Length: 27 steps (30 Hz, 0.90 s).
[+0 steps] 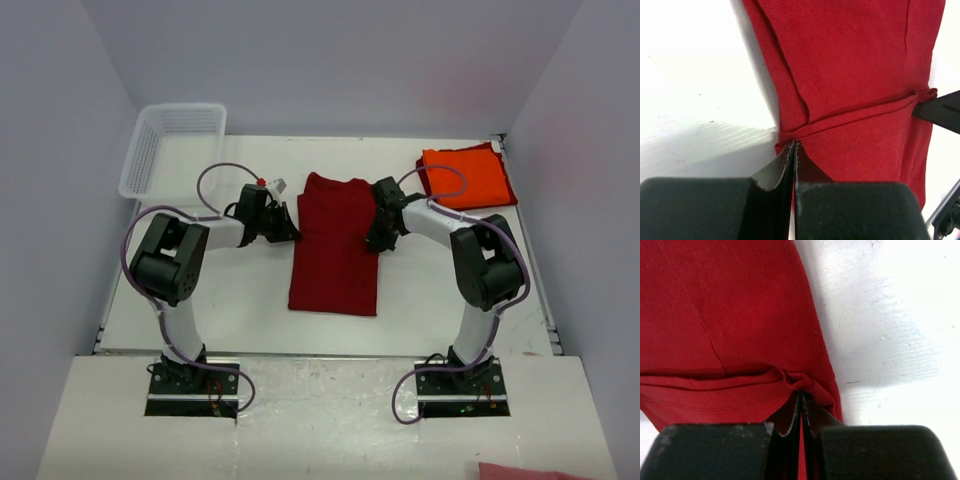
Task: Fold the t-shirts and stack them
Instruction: Fold the folded rectangular tshirt in 1/3 of the way
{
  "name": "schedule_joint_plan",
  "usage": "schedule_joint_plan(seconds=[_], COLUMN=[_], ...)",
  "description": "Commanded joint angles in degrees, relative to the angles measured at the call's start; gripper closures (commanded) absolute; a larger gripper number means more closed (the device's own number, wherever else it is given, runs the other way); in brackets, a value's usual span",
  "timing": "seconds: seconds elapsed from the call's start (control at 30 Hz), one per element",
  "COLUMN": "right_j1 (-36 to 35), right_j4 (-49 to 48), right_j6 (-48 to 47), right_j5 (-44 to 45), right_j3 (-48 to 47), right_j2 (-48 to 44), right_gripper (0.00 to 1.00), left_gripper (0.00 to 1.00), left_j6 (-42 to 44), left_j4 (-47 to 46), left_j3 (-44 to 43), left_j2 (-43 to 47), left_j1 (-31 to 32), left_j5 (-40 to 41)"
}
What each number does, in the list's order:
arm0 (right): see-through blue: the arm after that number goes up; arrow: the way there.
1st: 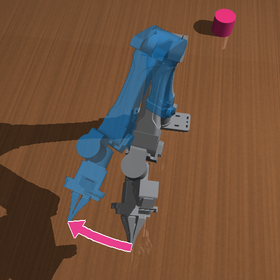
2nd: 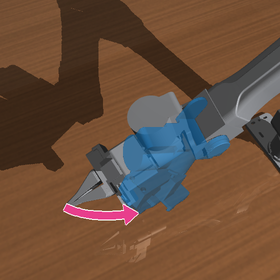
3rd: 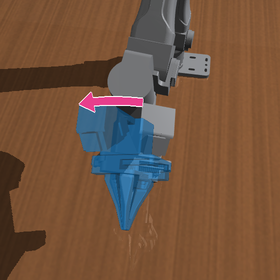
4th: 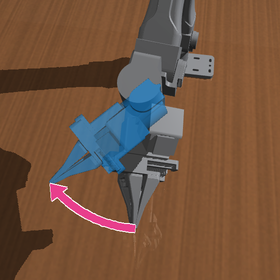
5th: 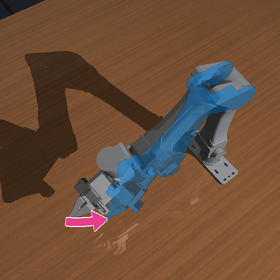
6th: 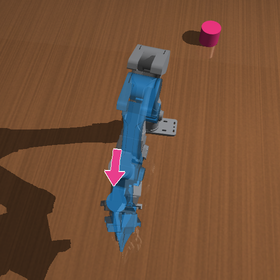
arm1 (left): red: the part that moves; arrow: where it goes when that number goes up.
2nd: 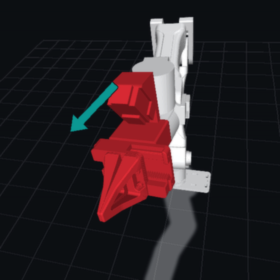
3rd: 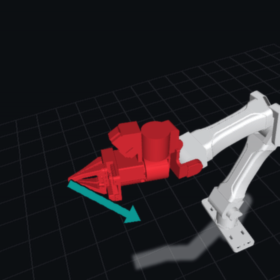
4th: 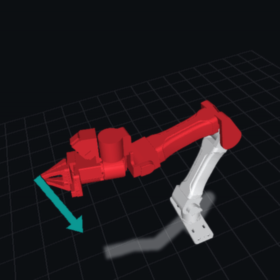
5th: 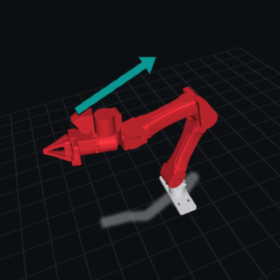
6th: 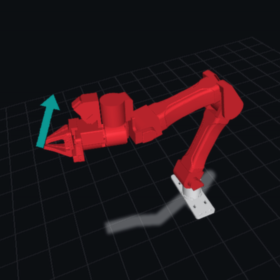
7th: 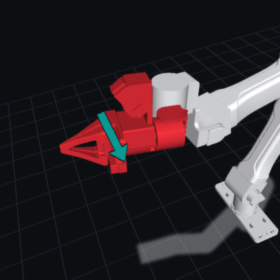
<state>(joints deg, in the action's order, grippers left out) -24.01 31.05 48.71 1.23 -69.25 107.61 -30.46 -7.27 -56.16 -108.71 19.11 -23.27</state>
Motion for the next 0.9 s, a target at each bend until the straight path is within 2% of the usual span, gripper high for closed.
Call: schedule_joint_plan(seconds=[0.0, 0.5, 0.67, 0.87], right_j1=[0.28, -3.85, -5.96, -5.96], right_j4=[7.35, 14.92, 10.29, 3.76], right_j6=[-0.02, 0.86, -7.82, -16.97], right_j5=[8.08, 18.35, 26.27, 20.48], right_j3=[0.36, -6.59, -8.53, -13.88], right_j2=[4.26, 3.31, 1.73, -3.11], right_gripper=[1.00, 1.00, 1.00, 1.00], left_gripper=[1.00, 1.00, 1.00, 1.00], left_j6=[0.93, 0.93, 1.02, 0.66], left_j4=[3.84, 3.58, 1.65, 2.51], left_j3=[2.28, 1.93, 3.60, 6.15], left_j2=[-0.02, -1.51, 2.70, 13.07], left_j1=[-2.41, -3.21, -3.12, 0.56], left_j5=[7.09, 6.31, 8.14, 17.98])
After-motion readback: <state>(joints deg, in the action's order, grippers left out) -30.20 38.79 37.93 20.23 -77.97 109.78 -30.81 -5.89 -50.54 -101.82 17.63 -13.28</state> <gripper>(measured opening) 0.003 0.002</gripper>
